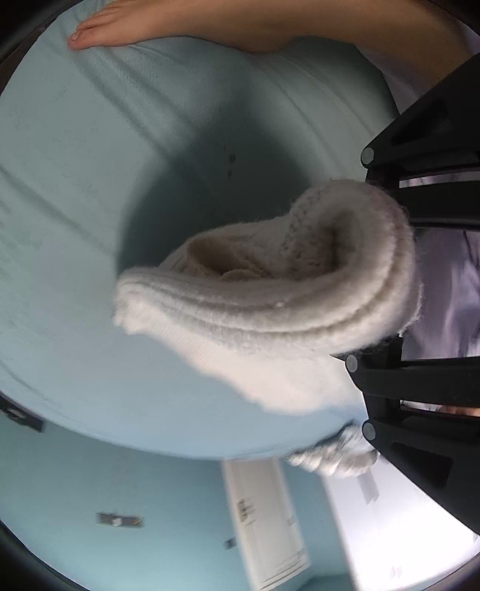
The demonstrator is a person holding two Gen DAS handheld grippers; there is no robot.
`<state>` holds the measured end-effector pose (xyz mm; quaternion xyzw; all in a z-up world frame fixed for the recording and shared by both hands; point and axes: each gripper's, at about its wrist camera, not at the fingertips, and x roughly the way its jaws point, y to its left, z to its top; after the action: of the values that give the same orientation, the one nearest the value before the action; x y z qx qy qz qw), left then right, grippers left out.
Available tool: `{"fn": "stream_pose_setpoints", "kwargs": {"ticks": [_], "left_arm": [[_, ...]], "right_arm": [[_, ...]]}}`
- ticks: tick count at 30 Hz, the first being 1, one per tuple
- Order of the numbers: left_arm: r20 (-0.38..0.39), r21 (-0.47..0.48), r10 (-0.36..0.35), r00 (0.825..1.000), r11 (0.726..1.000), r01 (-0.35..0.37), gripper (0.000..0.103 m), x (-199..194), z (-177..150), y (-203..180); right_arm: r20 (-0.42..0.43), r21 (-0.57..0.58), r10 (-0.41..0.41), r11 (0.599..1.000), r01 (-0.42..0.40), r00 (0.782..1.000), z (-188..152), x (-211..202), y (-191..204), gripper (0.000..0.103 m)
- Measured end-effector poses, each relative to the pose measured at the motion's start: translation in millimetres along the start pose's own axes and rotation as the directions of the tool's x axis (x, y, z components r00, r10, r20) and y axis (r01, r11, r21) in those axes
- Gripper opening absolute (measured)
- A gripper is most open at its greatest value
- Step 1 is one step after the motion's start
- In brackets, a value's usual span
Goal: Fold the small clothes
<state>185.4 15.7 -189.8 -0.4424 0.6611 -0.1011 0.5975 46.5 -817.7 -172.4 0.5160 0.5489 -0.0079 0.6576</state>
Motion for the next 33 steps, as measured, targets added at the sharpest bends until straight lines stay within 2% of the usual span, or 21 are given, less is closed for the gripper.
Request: {"fn": "stream_pose_setpoints", "kwargs": {"ticks": [3,6,7,9,10,11,12,13,14,16,19,21,23,24,25,27,28,29,31,32,33], "left_arm": [[0.048,-0.034,-0.014,0.999,0.999,0.016,0.028,2.3,33.5,-29.3],[0.074,-0.077,-0.013,0.997,0.997,0.018,0.029,28.2,88.2,-66.4],[0.077,-0.084,-0.030,0.997,0.996,0.036,0.030,41.2,107.8,-77.1],[0.105,-0.072,-0.061,0.993,0.995,0.069,0.031,64.0,136.1,-94.3],[0.146,-0.010,-0.094,0.985,0.995,0.096,0.034,73.0,155.8,-106.0],[0.170,0.027,-0.085,0.982,0.996,0.082,0.043,75.7,163.2,-111.1],[0.203,0.039,-0.042,0.978,0.999,0.035,0.051,76.5,166.6,-112.9],[0.234,0.041,0.022,0.972,0.999,-0.032,0.076,76.7,166.4,-114.5],[0.258,0.040,0.069,0.964,0.996,-0.082,0.092,76.4,162.8,-113.4],[0.262,0.115,0.078,0.962,0.987,-0.111,0.093,80.0,150.0,-110.7],[0.241,0.241,0.154,0.958,0.947,-0.213,0.093,94.7,133.8,-111.0],[0.259,0.326,0.206,0.944,0.901,-0.286,0.093,109.6,118.3,-110.5],[0.309,0.427,0.282,0.908,0.812,-0.397,0.093,131.6,98.9,-114.7],[0.337,0.452,0.302,0.892,0.779,-0.435,0.093,137.0,90.4,-119.4],[0.395,0.495,0.333,0.856,0.708,-0.504,0.094,147.2,79.0,-122.9],[0.473,0.542,0.374,0.798,0.590,-0.598,0.099,160.9,63.2,-123.5],[0.499,0.550,0.394,0.771,0.543,-0.634,0.101,167.7,59.0,-128.4],[0.549,0.553,0.452,0.703,0.433,-0.712,0.103,185.4,52.8,-127.0],[0.597,0.559,0.483,0.640,0.321,-0.764,0.103,206.5,46.9,-129.1],[0.628,0.556,0.465,0.624,0.292,-0.778,0.103,211.3,41.9,-128.0],[0.651,0.550,0.441,0.618,0.289,-0.784,0.103,212.0,38.1,-127.8]], "right_arm": [[0.031,-0.005,0.031,1.000,-0.031,0.999,14.8,-8.4,29.0,0.023],[0.029,0.061,0.033,0.998,-0.035,0.999,48.9,-2.9,55.3,0.025],[0.038,0.119,0.043,0.992,-0.048,0.998,66.0,1.8,61.5,0.031],[0.037,0.136,0.021,0.990,-0.026,0.999,98.0,17.3,75.9,0.052],[0.033,0.100,-0.003,0.995,0.000,0.999,117.0,30.6,87.1,0.068],[0.040,0.061,-0.018,0.998,0.016,0.999,131.6,40.7,94.9,0.077],[0.054,0.026,-0.023,0.999,0.021,0.998,145.3,49.9,100.2,0.078],[0.074,-0.009,-0.009,1.000,0.010,0.997,158.1,58.3,101.9,0.078],[0.080,-0.022,-0.010,1.000,0.011,0.997,164.5,60.3,98.4,0.078],[0.092,-0.084,-0.034,0.996,0.041,0.995,166.2,66.3,94.7,0.078],[0.128,-0.252,-0.167,0.948,0.194,0.978,150.7,73.0,88.2,0.078],[0.206,-0.336,-0.280,0.879,0.337,0.938,138.6,79.2,77.6,0.078],[0.238,-0.391,-0.309,0.838,0.381,0.921,129.4,82.2,69.6,0.078],[0.248,-0.414,-0.314,0.821,0.393,0.916,124.5,81.6,67.7,0.078],[0.265,-0.444,-0.315,0.799,0.405,0.912,118.1,80.3,67.2,0.078],[0.291,-0.497,-0.321,0.754,0.429,0.901,107.1,79.2,66.9,0.078],[0.298,-0.515,-0.330,0.734,0.442,0.896,100.1,81.1,68.0,0.078],[0.309,-0.538,-0.343,0.706,0.460,0.887,95.1,84.6,69.0,0.078],[0.325,-0.576,-0.358,0.659,0.483,0.875,84.1,96.5,66.9,0.080],[0.329,-0.600,-0.399,0.612,0.516,0.856,81.1,110.0,61.7,0.089],[0.326,-0.609,-0.424,0.589,0.531,0.845,78.5,124.7,63.2,0.094]]}}
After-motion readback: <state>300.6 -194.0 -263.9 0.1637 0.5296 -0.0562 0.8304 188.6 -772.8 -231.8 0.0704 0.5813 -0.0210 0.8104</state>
